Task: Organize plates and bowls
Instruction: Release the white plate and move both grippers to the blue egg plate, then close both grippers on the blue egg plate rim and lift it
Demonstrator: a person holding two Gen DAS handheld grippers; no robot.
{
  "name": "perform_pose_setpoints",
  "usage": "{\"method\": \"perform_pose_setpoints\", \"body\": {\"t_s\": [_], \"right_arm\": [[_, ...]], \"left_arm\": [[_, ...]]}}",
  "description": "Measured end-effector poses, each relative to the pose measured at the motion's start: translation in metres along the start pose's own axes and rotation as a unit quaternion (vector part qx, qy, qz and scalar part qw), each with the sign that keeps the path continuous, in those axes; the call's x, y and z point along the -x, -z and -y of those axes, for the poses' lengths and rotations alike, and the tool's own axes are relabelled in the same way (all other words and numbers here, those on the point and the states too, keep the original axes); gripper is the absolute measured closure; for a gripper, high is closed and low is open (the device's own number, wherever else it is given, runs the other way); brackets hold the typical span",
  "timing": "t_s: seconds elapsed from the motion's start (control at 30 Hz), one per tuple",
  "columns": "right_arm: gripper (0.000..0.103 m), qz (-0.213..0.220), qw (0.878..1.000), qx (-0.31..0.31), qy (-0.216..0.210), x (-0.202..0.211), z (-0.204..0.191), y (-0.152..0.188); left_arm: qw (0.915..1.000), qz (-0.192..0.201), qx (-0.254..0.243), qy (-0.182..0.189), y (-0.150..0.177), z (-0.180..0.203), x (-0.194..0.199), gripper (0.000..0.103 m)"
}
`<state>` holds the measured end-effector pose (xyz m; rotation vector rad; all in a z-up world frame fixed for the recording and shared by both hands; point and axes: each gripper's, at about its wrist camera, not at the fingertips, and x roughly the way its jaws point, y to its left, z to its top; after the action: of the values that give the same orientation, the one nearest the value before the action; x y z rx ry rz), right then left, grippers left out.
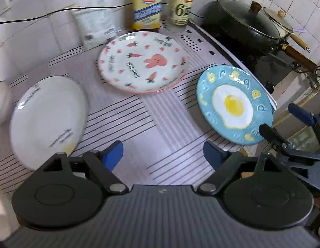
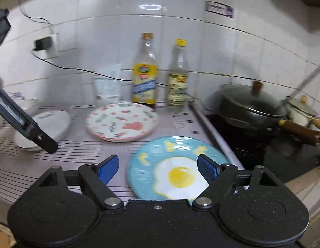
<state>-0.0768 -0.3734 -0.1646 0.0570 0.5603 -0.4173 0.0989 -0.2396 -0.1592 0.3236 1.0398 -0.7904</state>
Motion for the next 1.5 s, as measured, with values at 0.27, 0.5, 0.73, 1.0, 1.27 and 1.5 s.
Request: {"method": "perform_pose_setpoints", "body": {"t_s": [0.27,0.5,0.73,1.0,1.27,1.5], "right_arm": [[0.017,-0.011,0.993,-0.096,0.067,-0.037,0.037,0.028],[0.026,-0.026,0.988,-0.133,0.077,-0.07,0.057,0.051],[0.052,-0.033,0.977,-0.198,0.069,-0.076,0.071,0.058],[0.08,-0.047,0.963,-0.262,0.034,-0.076,0.087,0.068],[0.073,-0.046,0.968,-0.243,0.031,-0.081,0.082,0.066],[0.075,-0.057,0.973,-0.223,-0.017,-0.068,0.068,0.059]], "left_arm": [[0.9988,0.028,-0.011,0.039,-0.012,0.022,-0.048,0.018],[0.9976,0.04,-0.024,0.051,-0.025,0.035,-0.09,0.018],[0.9961,-0.009,-0.014,0.086,-0.034,0.033,-0.122,0.055],[0.9914,-0.02,-0.02,0.128,-0.035,0.038,-0.135,0.082],[0.9941,-0.021,-0.025,0.104,-0.036,0.041,-0.131,0.08],[0.9948,-0.029,-0.062,0.076,-0.034,0.031,-0.101,0.078]]}}
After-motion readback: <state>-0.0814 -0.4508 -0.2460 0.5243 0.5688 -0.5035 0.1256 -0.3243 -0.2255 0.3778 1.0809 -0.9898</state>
